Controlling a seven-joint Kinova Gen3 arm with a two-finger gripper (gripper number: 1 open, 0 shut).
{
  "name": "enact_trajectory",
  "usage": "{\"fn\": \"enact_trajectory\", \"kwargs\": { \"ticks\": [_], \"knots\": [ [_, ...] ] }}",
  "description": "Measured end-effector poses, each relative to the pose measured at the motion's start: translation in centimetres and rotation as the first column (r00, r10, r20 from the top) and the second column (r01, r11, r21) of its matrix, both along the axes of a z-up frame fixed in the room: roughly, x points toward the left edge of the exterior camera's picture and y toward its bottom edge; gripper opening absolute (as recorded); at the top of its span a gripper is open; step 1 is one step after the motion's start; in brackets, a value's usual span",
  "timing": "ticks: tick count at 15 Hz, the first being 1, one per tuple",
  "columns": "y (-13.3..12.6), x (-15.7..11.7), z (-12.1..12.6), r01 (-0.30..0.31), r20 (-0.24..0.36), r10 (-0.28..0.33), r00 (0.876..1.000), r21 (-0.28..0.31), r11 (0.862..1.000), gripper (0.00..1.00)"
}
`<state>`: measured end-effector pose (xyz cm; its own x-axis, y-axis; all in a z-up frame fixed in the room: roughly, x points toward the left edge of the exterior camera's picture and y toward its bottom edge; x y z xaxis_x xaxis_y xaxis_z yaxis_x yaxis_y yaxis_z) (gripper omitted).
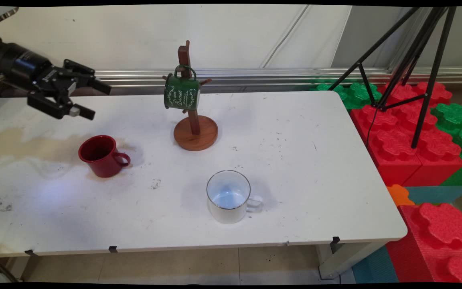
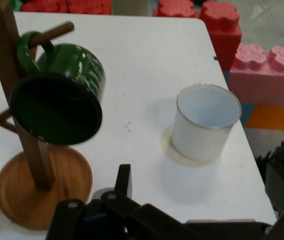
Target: Pick up the green mug from the rack
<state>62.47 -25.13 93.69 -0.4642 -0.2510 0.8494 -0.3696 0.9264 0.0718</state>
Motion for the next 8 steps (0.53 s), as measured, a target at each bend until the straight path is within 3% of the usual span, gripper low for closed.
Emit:
{"fn": "enact_trajectory", "kwargs": {
  "ticks": [8],
  "knots": [
    [-2.7, -2.1, -1.1, -0.012, -0.026, 0.012, 1.0, -0.008, 1.0, 1.0]
  ]
}}
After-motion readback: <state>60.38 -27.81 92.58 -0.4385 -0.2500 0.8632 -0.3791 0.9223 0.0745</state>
